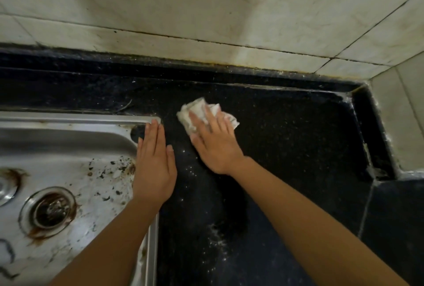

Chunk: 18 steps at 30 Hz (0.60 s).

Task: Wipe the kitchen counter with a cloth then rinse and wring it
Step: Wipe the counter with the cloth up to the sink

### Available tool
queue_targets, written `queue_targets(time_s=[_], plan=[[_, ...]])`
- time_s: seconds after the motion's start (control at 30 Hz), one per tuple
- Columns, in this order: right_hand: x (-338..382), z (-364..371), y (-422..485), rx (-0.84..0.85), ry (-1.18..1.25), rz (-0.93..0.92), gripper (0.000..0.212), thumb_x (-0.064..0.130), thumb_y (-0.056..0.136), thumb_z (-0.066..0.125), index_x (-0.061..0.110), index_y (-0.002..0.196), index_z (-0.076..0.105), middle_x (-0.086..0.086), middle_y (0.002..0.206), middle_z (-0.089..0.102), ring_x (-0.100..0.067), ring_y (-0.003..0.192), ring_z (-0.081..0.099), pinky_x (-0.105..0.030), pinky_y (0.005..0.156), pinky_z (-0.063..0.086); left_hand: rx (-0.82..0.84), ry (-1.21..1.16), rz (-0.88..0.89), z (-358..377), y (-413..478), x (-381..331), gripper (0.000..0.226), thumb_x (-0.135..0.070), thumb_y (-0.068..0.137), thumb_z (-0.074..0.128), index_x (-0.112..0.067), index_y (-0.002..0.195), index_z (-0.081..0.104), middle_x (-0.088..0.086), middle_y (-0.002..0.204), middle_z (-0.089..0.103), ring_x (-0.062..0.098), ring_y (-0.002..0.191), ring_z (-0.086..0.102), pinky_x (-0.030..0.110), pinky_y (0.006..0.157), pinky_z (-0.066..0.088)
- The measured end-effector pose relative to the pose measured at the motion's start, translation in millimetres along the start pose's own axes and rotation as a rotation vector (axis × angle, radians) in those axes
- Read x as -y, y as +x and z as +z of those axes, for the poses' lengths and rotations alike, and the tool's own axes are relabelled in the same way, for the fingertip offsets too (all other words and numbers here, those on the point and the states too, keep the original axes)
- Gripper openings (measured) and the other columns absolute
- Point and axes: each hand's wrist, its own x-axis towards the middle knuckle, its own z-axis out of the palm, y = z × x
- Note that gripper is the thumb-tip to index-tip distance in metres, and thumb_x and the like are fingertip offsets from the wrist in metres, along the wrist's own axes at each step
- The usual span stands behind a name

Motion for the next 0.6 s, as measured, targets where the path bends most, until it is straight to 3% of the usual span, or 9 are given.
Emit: queue_targets(time_s=[0.1,0.2,0.27,0.37,0.43,0.53,0.6], plan=[[-9.9,7.9,-40.9,0.108,-0.080,-0.295,0.054,0.044,0.102,0.023,0.042,0.149,-0.005,0.006,0.157,-0.022,-0.021,0.143,-0.027,-0.032,0.110,-0.026,-0.003,-0.040,-0.004,-2.4,-0.6,-0.3,0.056,-0.033,0.100,0.018,-0.009,0.150,0.012,0.001,0.159,0.008,0.008,0.146,0.000,0.023,0.117,-0.006],[-41.5,1.9,-58.4,0.214,-0.220,-0.417,0.052,0.050,0.101,0.021,0.047,0.147,-0.004,0.014,0.154,-0.024,-0.014,0.140,-0.033,-0.026,0.108,-0.028,-0.011,-0.068,-0.019,-3.7,-0.7,-0.4,0.056,-0.035,0.100,0.016,-0.011,0.150,0.014,-0.001,0.158,0.010,0.006,0.145,0.001,0.021,0.117,-0.006],[-59.2,-9.3,-44.3,0.204,-0.248,-0.332,0.052,0.055,0.098,0.018,0.049,0.145,-0.004,0.014,0.154,-0.022,-0.016,0.141,-0.030,-0.027,0.109,-0.026,-0.014,-0.072,-0.024,-3.8,-0.6,-0.4,0.055,-0.034,0.100,0.016,-0.011,0.150,0.014,-0.002,0.158,0.009,0.005,0.145,0.000,0.020,0.116,-0.007],[-58.9,-25.9,-2.7,0.101,-0.098,-0.050,0.053,0.055,0.098,0.014,0.045,0.148,-0.002,0.007,0.160,-0.015,-0.022,0.145,-0.020,-0.040,0.117,-0.013,-0.036,-0.064,-0.017,-3.6,0.0,-1.2,0.053,-0.030,0.101,0.019,-0.010,0.150,0.016,-0.002,0.157,0.010,0.006,0.145,0.001,0.019,0.116,-0.007],[-42.6,-27.0,24.0,0.061,-0.003,0.085,0.053,0.050,0.101,0.016,0.042,0.150,-0.001,0.006,0.160,-0.018,-0.021,0.144,-0.024,-0.042,0.116,-0.014,-0.045,-0.068,-0.018,-3.5,0.1,-1.4,0.052,-0.028,0.102,0.020,-0.009,0.150,0.017,-0.002,0.157,0.011,0.006,0.145,0.002,0.019,0.116,-0.007],[-14.0,-19.0,39.6,0.030,0.038,0.180,0.055,0.049,0.102,0.016,0.040,0.150,-0.008,0.003,0.158,-0.023,-0.025,0.142,-0.028,-0.040,0.112,-0.018,-0.055,-0.078,-0.009,-2.3,1.0,0.2,0.051,-0.028,0.102,0.021,-0.008,0.149,0.018,-0.001,0.157,0.012,0.008,0.145,0.004,0.020,0.116,-0.006],[-3.4,-12.2,32.8,0.036,0.045,0.142,0.055,0.048,0.102,0.017,0.040,0.150,-0.009,0.003,0.158,-0.024,-0.025,0.142,-0.029,-0.039,0.112,-0.019,-0.056,-0.092,-0.010,-1.5,1.0,1.4,0.052,-0.029,0.102,0.020,-0.008,0.149,0.019,-0.001,0.157,0.012,0.006,0.145,0.003,0.019,0.116,-0.007]])
